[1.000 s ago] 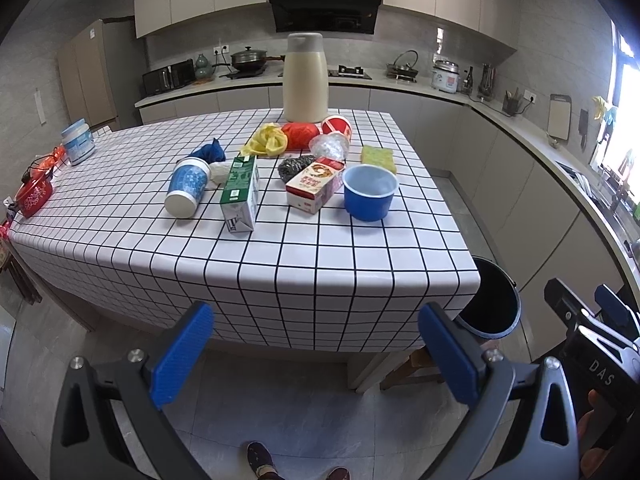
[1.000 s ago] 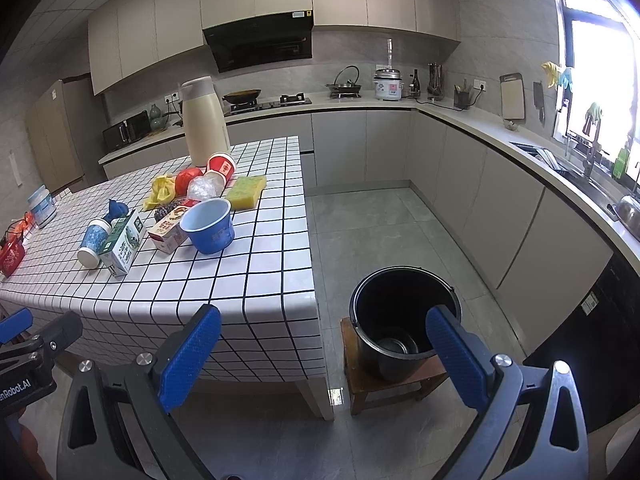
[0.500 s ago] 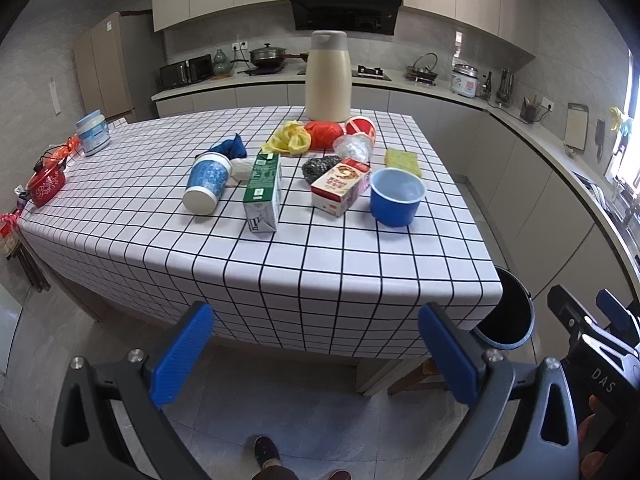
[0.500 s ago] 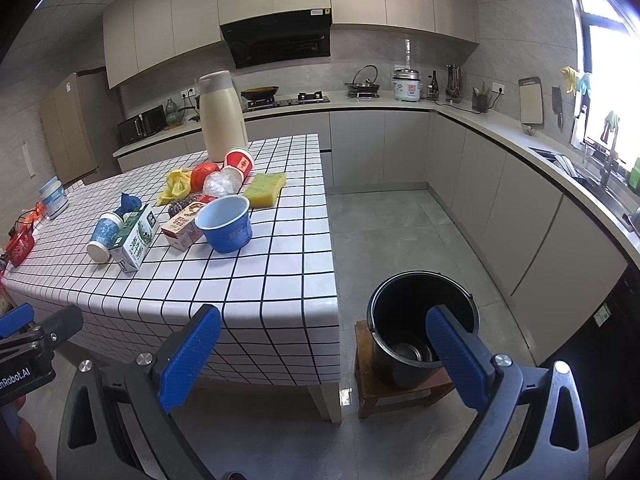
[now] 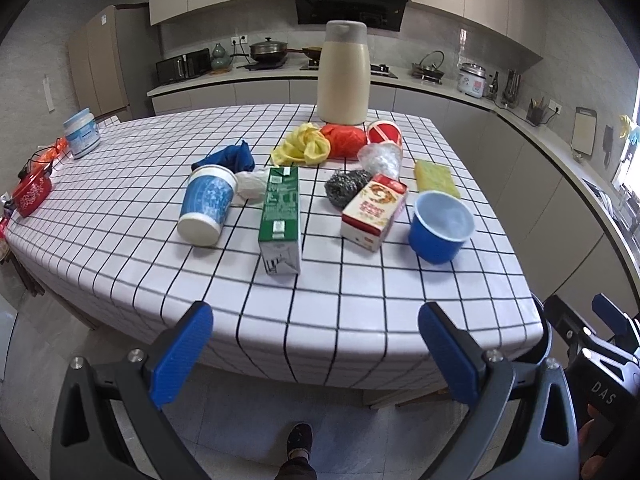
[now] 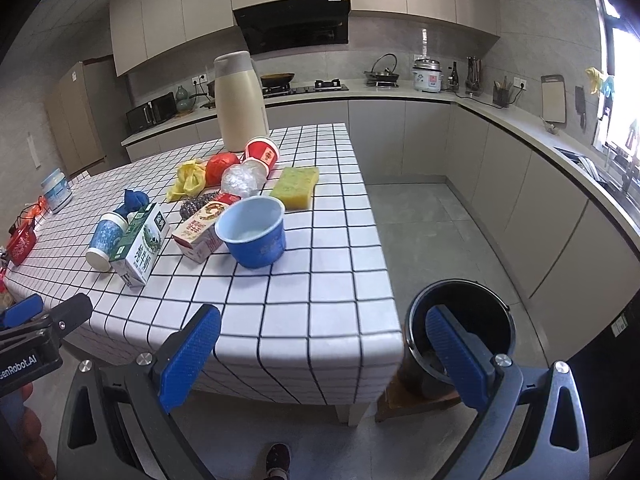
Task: Collect trash
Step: 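Grasp the green milk carton with the left tool while the right tool grasps the blue bowl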
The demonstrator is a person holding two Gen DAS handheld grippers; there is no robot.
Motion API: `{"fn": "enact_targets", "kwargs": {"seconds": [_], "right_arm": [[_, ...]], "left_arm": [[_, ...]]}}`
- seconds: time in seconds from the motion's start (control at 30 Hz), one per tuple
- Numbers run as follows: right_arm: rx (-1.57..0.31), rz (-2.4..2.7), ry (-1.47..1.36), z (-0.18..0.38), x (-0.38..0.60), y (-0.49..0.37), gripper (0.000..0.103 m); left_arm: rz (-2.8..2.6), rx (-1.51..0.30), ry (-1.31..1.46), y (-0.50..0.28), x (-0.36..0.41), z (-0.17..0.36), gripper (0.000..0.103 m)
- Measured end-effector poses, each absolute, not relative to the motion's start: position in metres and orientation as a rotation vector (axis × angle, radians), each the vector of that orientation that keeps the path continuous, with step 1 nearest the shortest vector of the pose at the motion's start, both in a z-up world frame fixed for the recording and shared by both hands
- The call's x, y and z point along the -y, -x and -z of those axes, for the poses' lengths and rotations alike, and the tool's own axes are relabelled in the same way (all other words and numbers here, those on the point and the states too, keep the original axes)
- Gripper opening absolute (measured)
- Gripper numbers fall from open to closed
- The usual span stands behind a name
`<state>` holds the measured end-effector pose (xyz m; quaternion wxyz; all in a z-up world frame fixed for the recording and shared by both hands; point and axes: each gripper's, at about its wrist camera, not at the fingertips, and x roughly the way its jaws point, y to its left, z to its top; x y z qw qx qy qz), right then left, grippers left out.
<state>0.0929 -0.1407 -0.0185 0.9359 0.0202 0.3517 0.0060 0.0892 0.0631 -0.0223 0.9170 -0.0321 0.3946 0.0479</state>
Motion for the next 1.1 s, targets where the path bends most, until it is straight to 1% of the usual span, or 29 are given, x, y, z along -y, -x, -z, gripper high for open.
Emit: {"fn": "enact_targets", "kwargs": {"seconds": [0.4,0.47,0.63,0.73,0.8,0.87,1.0,1.03,1.07,1.1], "right_arm": [[-0.753,0.005,-0.035,0.032,0.099,-0.178,0.103],[-0.760,0.017,-0.035,0.035,0.097,-0.189,0.103],[-0.769,0.051,-0.055,0.040,0.098,-0.214,0.103],[-0.776,0.070,-0.060,0.044,0.097,-0.227,0.103],[-0.784,0.076,-0.060,0.046,0.096,-0.234,0.099],[-0.798,0.075,-0.065,0.050,0.095,-0.243,0.088],[-0.832,0.066,-0.068,0.061,0.093,-0.257,0.075],[-0.840,0.066,-0.070,0.064,0.093,-0.259,0.069],[-0.852,0.063,-0.075,0.067,0.093,-0.262,0.062],[-0.862,0.059,-0.080,0.070,0.093,-0.265,0.060]], "left_arm": [[-0.062,-0.849,0.063,-0.167,-0.098,0.042,0.102],[-0.053,-0.861,0.052,-0.179,-0.099,0.047,0.101],[-0.012,-0.900,0.043,-0.204,-0.100,0.058,0.093],[0.001,-0.922,0.041,-0.215,-0.102,0.064,0.090],[0.009,-0.932,0.042,-0.220,-0.103,0.068,0.087],[0.020,-0.946,0.041,-0.224,-0.104,0.073,0.083],[0.038,-0.975,0.043,-0.229,-0.106,0.081,0.069],[0.040,-0.983,0.046,-0.230,-0.107,0.083,0.065],[0.040,-0.989,0.048,-0.231,-0.107,0.085,0.063],[0.041,-0.991,0.052,-0.231,-0.108,0.086,0.059]]}}
